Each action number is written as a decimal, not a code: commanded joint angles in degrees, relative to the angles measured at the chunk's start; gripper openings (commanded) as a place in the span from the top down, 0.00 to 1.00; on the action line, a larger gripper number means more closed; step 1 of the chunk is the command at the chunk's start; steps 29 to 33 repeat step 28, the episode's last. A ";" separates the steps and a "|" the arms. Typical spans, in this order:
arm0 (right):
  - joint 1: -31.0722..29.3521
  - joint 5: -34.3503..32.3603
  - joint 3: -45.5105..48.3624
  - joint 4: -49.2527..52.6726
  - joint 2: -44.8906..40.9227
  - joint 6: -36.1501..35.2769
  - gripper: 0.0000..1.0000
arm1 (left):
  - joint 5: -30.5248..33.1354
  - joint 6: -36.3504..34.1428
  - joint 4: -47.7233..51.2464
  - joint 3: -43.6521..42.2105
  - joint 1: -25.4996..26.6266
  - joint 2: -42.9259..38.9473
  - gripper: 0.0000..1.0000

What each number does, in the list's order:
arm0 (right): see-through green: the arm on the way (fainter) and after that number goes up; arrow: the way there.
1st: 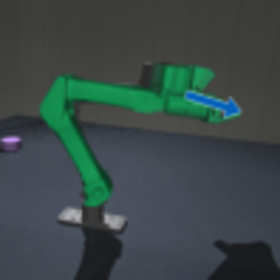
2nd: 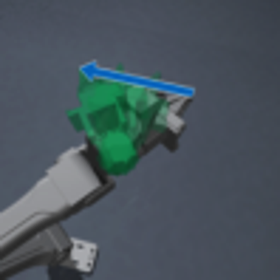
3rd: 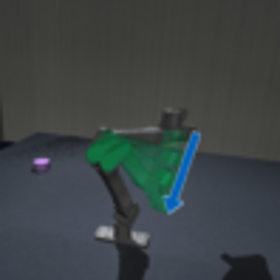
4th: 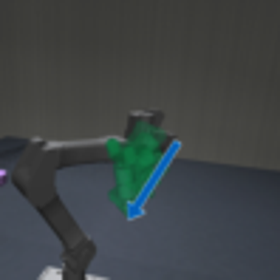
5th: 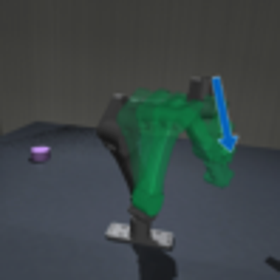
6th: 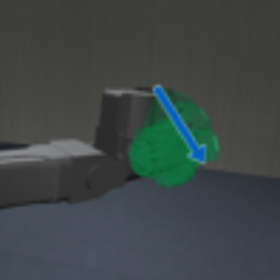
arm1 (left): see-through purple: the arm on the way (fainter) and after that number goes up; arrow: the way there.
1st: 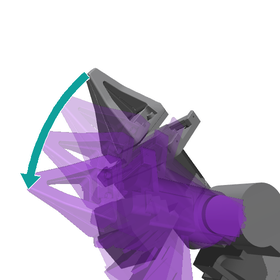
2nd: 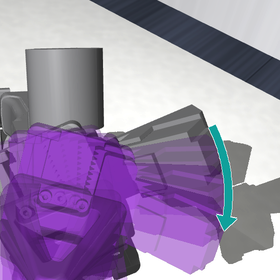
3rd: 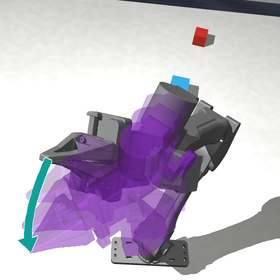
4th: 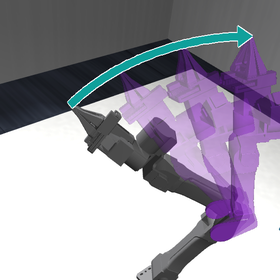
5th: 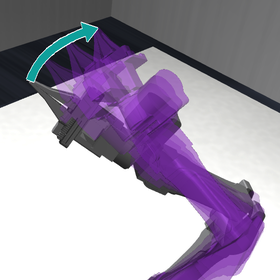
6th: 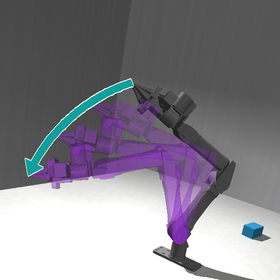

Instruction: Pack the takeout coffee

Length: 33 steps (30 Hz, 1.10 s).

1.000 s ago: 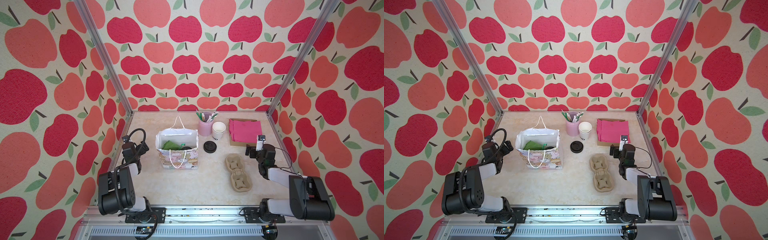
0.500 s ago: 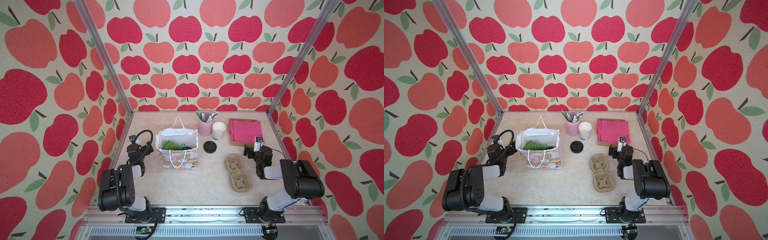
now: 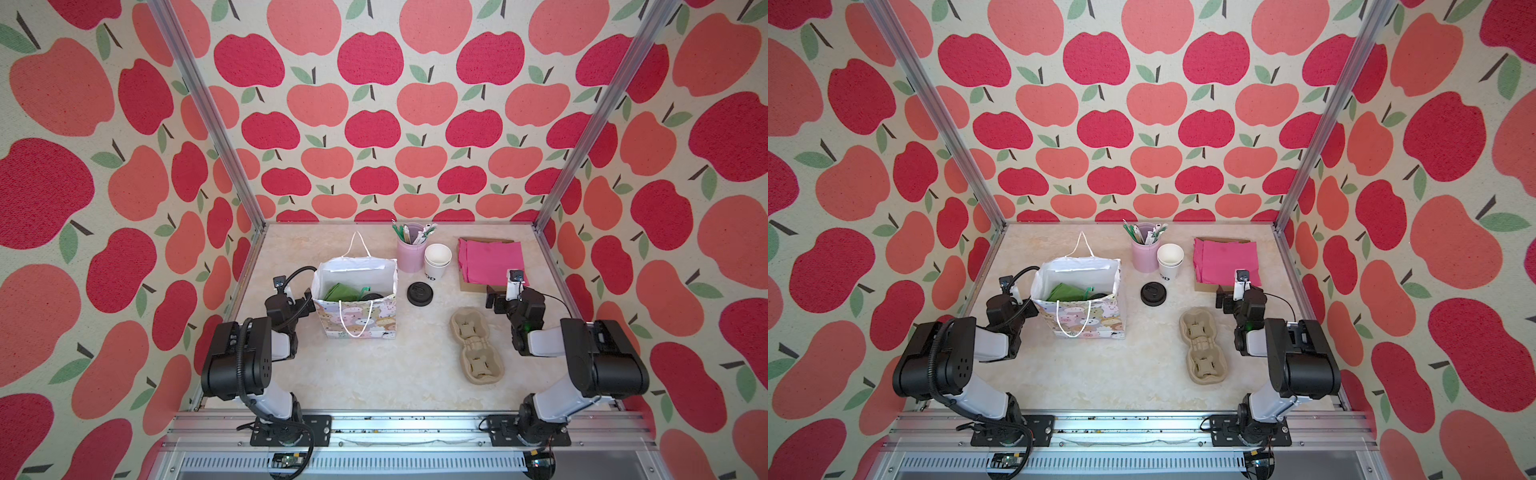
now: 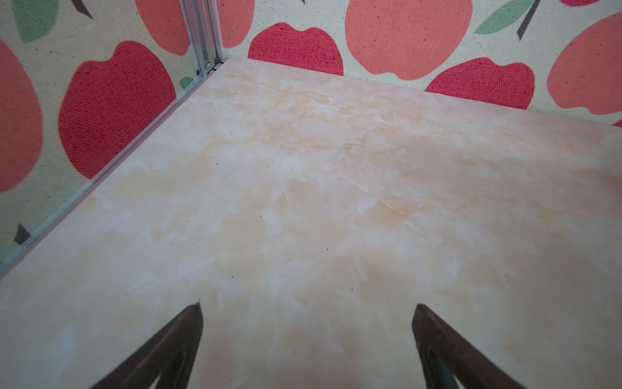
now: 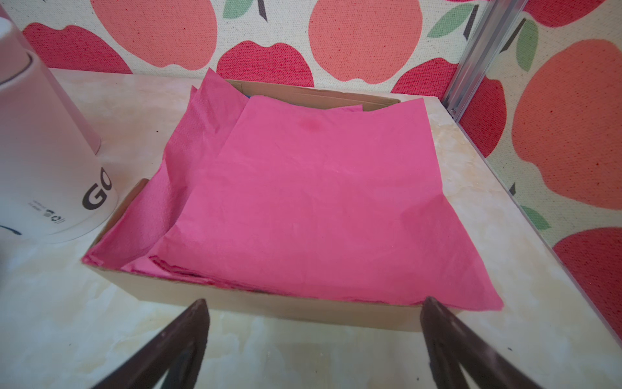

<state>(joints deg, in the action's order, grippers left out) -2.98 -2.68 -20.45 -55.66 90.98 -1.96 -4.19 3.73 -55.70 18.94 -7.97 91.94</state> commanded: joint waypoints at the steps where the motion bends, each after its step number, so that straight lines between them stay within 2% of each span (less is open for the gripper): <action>1: 0.18 0.13 -0.77 -0.16 -0.21 -0.69 0.01 | 1.39 -0.93 -2.56 0.96 0.24 -0.13 0.01; 10: 0.17 0.13 -0.73 -0.15 -0.21 -0.75 0.01 | 4.93 -1.51 -0.86 1.91 1.59 0.10 0.01; 33: 0.18 0.13 -0.82 0.02 -0.22 -0.75 0.01 | 4.98 -1.53 -0.82 1.89 1.65 0.12 0.01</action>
